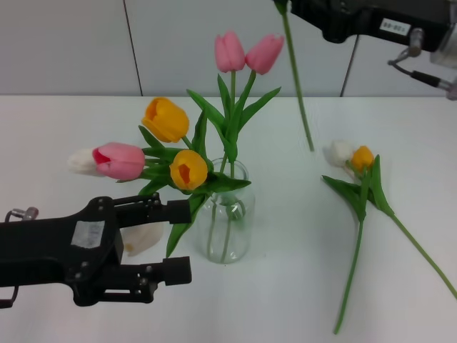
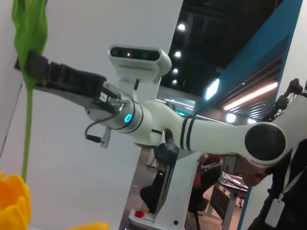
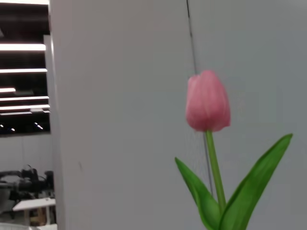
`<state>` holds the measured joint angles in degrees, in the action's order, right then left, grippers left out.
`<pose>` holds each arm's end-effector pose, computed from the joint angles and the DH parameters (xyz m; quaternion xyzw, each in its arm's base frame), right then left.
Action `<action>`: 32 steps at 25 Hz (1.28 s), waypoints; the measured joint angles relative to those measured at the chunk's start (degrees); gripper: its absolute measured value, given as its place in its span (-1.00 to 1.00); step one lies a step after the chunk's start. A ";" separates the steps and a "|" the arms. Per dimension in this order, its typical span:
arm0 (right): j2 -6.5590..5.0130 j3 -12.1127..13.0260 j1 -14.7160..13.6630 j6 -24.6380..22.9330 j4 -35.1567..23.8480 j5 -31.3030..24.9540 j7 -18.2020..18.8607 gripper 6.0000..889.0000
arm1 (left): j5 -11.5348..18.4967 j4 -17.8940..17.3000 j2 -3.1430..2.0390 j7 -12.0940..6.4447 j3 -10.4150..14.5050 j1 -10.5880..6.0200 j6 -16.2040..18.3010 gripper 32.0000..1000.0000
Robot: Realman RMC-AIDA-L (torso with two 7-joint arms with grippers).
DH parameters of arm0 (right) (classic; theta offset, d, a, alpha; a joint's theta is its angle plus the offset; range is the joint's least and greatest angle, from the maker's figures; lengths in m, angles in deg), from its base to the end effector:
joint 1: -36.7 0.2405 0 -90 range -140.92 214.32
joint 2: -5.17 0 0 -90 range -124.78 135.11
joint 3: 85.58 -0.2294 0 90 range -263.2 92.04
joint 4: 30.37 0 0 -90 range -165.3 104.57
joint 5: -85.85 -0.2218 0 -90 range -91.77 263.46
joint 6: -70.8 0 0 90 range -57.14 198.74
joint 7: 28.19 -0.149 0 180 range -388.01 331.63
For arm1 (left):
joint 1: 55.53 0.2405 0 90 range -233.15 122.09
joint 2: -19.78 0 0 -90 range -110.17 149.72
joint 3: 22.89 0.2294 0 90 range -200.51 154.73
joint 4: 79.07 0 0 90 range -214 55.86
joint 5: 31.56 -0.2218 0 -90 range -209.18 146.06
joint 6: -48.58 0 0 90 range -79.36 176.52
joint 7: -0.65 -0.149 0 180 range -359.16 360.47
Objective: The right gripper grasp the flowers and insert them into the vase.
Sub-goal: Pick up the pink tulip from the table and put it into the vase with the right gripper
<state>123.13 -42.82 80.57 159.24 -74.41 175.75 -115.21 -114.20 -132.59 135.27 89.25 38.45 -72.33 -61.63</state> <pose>0.1044 0.4001 0.0695 -0.8879 0.0957 0.4269 0.1424 -0.1957 0.2638 0.0585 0.9118 0.1300 0.3889 0.0218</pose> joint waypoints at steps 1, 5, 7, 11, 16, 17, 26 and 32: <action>0.06 -0.01 0.69 -0.07 1.24 -0.35 0.72 -0.88 | 0.00 0.00 0.02 0.00 0.00 -0.10 0.00 0.66; -0.13 -0.46 4.44 -0.37 9.45 -2.58 5.56 -0.88 | -0.01 0.00 0.05 0.00 0.00 -0.22 0.00 0.66; -0.07 -0.39 5.76 -0.40 12.47 -3.71 7.47 -0.88 | -0.01 0.00 0.03 0.00 0.00 -0.23 0.00 0.66; 0.38 0.05 7.15 -0.57 16.03 -4.97 10.06 -0.88 | -0.01 0.00 0.00 0.00 0.00 -0.32 0.00 0.66; 0.56 -0.16 9.20 -0.77 20.66 -5.19 13.78 -0.88 | -0.03 0.00 -0.01 0.00 0.00 -0.34 0.00 0.66; 0.59 -0.16 9.50 -1.00 21.26 -5.19 14.37 -0.88 | -0.05 0.00 -0.01 0.00 0.00 -0.34 0.00 0.66; 0.89 0.19 12.27 -7.45 26.93 -5.24 19.97 -0.88 | -0.06 0.07 -0.01 -0.18 0.00 -0.87 0.00 0.66; 1.01 0.65 13.85 -9.75 29.45 -4.86 22.23 -0.88 | -0.06 0.09 -0.01 -0.18 0.00 -1.24 0.00 0.66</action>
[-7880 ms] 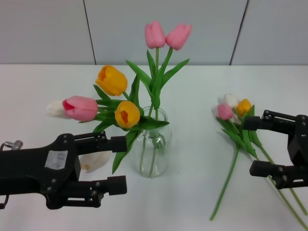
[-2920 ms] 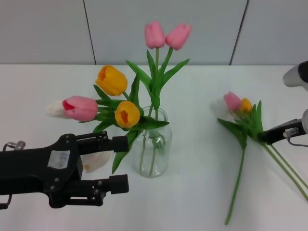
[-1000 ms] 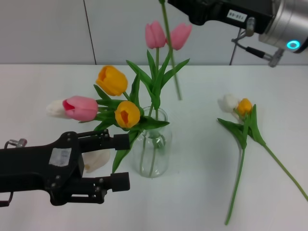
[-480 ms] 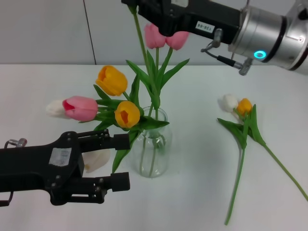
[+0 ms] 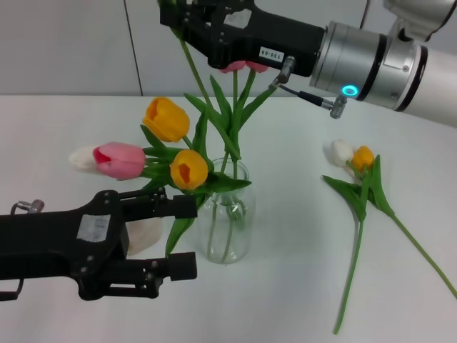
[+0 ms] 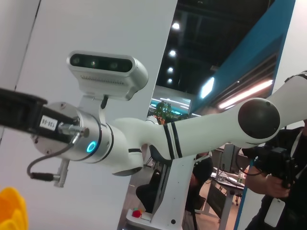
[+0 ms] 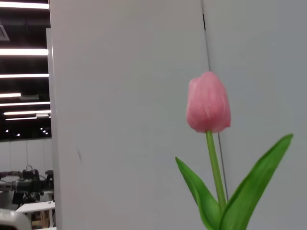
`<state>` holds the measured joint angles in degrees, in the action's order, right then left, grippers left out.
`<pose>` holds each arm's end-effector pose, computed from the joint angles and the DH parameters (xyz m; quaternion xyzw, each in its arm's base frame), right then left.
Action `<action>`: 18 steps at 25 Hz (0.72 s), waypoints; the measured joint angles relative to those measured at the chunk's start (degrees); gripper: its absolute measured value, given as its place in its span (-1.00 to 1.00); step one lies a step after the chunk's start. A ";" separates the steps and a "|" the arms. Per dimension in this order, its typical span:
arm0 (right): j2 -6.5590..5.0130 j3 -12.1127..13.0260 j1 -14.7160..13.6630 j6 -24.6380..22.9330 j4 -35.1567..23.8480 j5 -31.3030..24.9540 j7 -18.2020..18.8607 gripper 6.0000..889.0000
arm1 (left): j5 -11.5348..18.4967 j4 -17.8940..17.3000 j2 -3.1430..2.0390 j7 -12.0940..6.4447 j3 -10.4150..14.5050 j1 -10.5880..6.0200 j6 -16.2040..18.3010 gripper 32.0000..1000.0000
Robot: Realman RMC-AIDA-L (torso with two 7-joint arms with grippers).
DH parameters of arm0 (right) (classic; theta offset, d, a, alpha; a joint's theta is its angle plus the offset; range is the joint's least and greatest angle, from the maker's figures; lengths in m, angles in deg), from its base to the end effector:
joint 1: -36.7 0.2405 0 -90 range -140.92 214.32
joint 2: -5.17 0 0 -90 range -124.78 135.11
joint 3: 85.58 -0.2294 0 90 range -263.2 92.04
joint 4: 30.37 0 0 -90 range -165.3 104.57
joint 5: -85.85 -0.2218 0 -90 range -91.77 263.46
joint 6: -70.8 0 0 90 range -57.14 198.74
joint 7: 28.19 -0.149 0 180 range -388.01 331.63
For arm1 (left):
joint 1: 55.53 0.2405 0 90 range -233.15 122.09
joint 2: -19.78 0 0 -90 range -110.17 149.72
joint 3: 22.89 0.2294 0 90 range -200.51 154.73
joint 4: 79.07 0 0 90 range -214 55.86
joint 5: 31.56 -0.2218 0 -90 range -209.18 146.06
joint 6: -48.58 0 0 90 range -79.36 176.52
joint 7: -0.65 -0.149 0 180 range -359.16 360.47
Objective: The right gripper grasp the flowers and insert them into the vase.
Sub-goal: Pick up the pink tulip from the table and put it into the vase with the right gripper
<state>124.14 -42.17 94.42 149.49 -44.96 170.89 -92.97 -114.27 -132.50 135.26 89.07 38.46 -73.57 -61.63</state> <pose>0.0743 0.4127 -0.0263 -0.8856 0.0918 0.4354 0.1333 -0.1903 0.2679 0.0582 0.9134 0.1196 0.3883 0.0258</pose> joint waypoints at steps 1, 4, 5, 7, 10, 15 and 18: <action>0.05 0.23 0.00 -0.03 0.03 0.00 0.02 -0.88 | 0.00 0.00 0.00 0.00 0.00 -0.09 0.00 0.66; 0.12 0.56 0.02 -0.01 0.29 -0.05 0.03 -0.88 | 0.00 0.00 0.00 0.00 0.00 -0.14 0.00 0.66; 0.12 0.57 0.02 0.10 0.46 -0.07 0.04 -0.88 | 0.00 0.00 0.00 0.00 0.00 -0.14 0.00 0.66; 0.12 0.59 0.02 0.42 0.84 -0.11 0.16 -0.88 | 0.00 0.00 0.00 0.00 0.00 -0.15 0.00 0.66; 0.13 0.61 0.06 0.65 1.44 -0.17 0.57 -0.88 | 0.00 0.04 0.00 0.00 0.00 -0.16 0.00 0.66; 0.13 0.63 0.10 0.79 3.40 -0.30 2.09 -0.88 | 0.01 0.60 0.00 0.00 0.00 -0.28 0.00 0.66; 0.12 0.63 -0.02 0.75 4.94 -0.32 3.74 -0.88 | 0.01 1.33 0.00 0.00 0.00 -0.63 0.00 0.66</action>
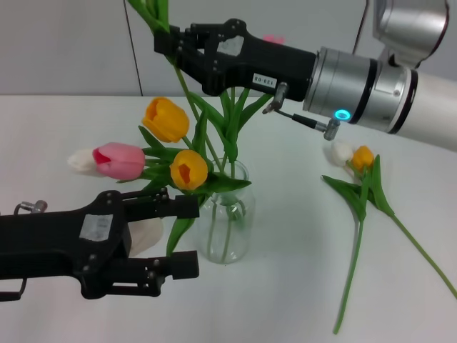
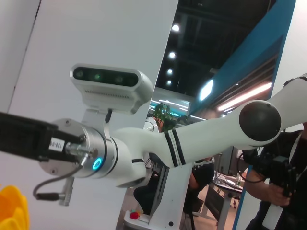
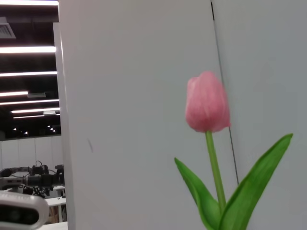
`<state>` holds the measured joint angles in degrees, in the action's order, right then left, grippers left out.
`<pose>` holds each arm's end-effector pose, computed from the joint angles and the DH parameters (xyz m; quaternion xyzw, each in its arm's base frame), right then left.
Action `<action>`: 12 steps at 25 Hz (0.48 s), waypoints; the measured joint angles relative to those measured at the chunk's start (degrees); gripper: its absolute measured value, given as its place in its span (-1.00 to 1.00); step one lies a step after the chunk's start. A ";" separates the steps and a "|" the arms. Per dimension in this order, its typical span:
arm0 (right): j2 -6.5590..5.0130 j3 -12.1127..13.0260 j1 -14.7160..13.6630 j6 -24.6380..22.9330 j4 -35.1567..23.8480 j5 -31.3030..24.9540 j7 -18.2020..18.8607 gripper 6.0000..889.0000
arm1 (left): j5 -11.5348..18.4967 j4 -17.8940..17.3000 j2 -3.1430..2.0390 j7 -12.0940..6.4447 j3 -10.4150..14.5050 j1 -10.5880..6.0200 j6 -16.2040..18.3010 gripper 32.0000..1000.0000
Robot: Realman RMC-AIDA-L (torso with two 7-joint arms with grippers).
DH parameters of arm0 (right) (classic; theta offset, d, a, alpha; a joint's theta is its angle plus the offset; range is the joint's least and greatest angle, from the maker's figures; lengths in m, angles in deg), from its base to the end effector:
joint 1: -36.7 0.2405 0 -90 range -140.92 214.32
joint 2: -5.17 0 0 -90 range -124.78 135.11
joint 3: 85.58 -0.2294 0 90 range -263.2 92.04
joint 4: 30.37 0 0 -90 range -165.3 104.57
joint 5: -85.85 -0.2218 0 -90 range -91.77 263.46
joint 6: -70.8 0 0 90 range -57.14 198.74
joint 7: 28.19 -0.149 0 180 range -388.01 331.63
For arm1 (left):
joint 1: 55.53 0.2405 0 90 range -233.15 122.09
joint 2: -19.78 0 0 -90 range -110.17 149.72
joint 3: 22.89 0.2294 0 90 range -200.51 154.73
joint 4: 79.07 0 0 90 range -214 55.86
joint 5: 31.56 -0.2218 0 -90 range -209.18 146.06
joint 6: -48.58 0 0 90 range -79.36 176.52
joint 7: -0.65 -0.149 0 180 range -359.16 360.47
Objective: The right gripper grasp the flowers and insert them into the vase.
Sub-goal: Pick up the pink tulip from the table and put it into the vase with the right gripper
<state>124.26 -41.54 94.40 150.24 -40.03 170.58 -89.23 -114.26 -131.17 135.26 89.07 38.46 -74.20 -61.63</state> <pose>0.0837 0.4002 -0.0433 -0.8890 0.0978 0.4307 0.1205 -0.1904 0.2691 0.0559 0.9112 0.1251 0.3913 0.0302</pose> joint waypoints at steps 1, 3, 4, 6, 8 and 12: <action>0.00 0.00 -0.13 -0.07 0.36 -0.01 0.49 -0.88 | 0.00 0.03 0.00 0.00 0.00 -0.03 0.00 0.66; 0.00 0.00 -0.39 -0.29 1.04 0.02 1.28 -0.88 | 0.00 0.05 0.00 -0.19 0.00 -0.05 0.00 0.66; 0.00 0.00 -0.53 -0.45 1.40 0.12 1.65 -0.88 | 0.00 0.06 0.00 -0.35 0.00 -0.05 0.00 0.66; 0.00 0.00 -1.07 -0.62 1.90 0.34 2.22 -0.88 | 0.00 0.07 0.00 -0.63 0.00 -0.06 0.00 0.66; 0.00 0.09 -1.84 -0.72 2.03 0.43 2.62 -0.88 | 0.00 0.10 0.00 -0.67 0.00 -0.06 0.00 0.66; -0.01 0.75 -3.21 -0.76 1.99 0.46 2.76 -0.88 | 0.00 0.15 0.00 -0.69 0.00 -0.06 0.00 0.66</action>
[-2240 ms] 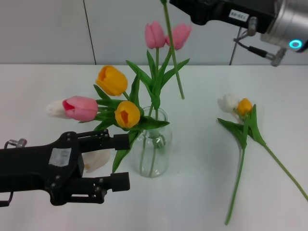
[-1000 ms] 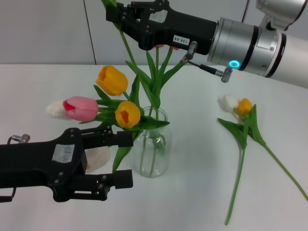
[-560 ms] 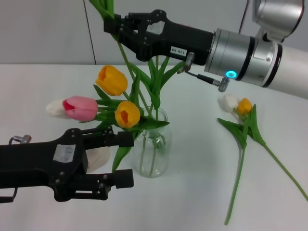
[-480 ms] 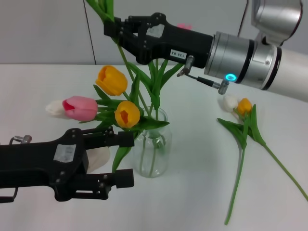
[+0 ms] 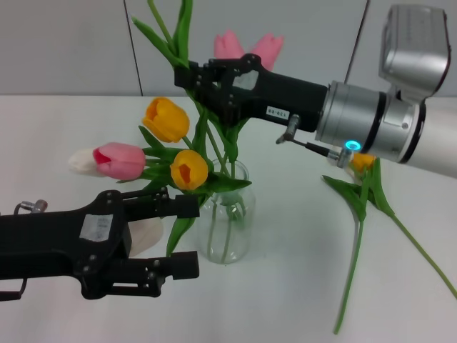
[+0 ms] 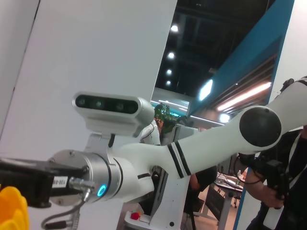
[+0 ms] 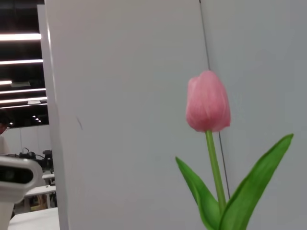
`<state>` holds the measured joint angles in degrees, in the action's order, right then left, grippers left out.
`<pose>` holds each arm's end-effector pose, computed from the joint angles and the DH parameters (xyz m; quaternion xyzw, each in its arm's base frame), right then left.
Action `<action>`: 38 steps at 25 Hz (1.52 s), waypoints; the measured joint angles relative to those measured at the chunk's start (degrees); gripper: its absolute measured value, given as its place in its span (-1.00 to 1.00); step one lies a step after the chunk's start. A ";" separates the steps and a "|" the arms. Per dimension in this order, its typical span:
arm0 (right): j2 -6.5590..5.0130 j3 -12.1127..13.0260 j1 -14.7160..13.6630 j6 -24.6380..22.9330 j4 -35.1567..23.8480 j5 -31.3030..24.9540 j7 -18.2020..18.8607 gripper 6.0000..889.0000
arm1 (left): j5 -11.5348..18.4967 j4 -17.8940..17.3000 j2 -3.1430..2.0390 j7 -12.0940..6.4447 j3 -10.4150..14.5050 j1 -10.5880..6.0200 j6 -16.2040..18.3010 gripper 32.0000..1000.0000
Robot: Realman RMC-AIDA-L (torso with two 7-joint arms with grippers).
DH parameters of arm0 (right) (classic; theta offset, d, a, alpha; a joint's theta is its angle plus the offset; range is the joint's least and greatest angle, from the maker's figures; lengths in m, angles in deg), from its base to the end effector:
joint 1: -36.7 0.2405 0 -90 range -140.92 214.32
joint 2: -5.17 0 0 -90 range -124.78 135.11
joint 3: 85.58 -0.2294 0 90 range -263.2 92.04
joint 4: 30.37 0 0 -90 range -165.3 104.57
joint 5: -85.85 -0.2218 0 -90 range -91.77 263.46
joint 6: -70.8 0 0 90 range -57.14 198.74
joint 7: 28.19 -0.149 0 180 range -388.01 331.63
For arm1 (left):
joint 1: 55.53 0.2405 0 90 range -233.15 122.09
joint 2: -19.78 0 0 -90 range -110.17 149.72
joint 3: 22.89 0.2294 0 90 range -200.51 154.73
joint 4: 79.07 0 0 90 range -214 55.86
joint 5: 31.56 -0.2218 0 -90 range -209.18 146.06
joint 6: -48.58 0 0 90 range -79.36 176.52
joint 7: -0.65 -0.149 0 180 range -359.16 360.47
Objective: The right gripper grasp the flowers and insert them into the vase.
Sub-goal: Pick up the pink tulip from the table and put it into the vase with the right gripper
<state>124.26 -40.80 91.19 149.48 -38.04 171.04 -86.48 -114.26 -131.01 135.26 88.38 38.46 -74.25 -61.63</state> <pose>0.1118 0.3899 -0.0525 -0.8935 0.1165 0.4125 0.1339 -0.1905 0.2692 0.0556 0.9117 0.1205 0.3918 0.0283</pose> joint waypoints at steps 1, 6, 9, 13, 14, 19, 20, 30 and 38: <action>0.00 0.17 -0.45 -0.01 -0.06 0.00 0.00 -0.88 | 0.00 0.00 0.00 -0.01 0.00 0.00 0.00 0.66; 0.00 0.65 -2.37 -0.03 -0.25 0.04 0.12 -0.88 | 0.00 0.00 0.00 -0.01 0.00 0.00 0.00 0.66; 0.00 1.06 -3.46 -0.03 -0.40 0.05 0.21 -0.88 | 0.00 0.00 0.00 -0.01 0.00 0.01 0.00 0.66; 0.00 1.61 -4.53 -0.10 -0.54 0.07 1.23 -0.88 | 0.00 0.01 0.00 -0.02 0.00 0.09 0.00 0.66; 0.00 1.82 -4.70 -0.19 -0.54 0.07 1.48 -0.88 | 0.00 0.01 0.00 -0.04 0.00 0.11 0.00 0.66; 0.00 2.62 -5.22 -0.77 -0.21 0.07 2.74 -0.88 | 0.00 0.01 0.00 -0.09 0.00 0.18 0.00 0.66; 0.00 2.73 -5.42 -0.81 -0.18 0.06 3.01 -0.88 | 0.00 0.00 0.00 -0.09 0.00 0.21 0.00 0.66; -0.05 3.60 -8.03 -0.81 -0.66 0.06 4.83 -0.88 | 0.00 0.01 0.00 -0.10 0.00 0.38 0.00 0.66; 0.00 3.90 -10.09 -0.07 -0.68 0.06 6.17 -0.88 | -0.06 1.25 -0.16 -0.43 0.00 0.25 0.00 0.66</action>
<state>124.26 -36.90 81.11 149.41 -38.72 171.09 -80.31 -114.32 -129.76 135.10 87.94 38.46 -74.00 -61.63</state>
